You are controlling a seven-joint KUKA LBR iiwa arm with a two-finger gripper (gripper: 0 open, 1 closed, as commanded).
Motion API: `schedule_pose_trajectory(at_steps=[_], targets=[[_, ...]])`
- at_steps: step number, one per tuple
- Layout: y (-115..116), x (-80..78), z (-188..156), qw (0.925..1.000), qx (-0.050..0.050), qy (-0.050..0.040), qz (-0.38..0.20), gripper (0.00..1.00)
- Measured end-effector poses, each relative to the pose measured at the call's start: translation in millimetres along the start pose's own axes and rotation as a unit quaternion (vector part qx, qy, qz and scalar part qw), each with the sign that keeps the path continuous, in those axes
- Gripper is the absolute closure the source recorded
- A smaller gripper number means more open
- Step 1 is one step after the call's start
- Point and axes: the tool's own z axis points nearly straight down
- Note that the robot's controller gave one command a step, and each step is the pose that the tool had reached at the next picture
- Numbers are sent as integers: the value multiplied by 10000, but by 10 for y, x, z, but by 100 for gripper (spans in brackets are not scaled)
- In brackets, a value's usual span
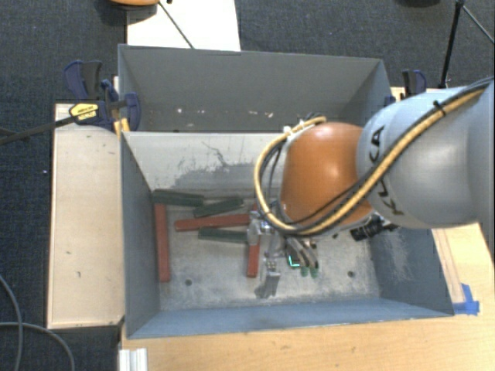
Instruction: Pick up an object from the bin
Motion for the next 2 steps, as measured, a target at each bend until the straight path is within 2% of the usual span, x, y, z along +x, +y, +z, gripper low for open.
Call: schedule_pose_trajectory(at_steps=[1, 2], targets=[[-6, -20, -40, 10000, -5, -40, 22, 0], [-143, -225, 353, 9924, -4, -82, -1224, 0]])
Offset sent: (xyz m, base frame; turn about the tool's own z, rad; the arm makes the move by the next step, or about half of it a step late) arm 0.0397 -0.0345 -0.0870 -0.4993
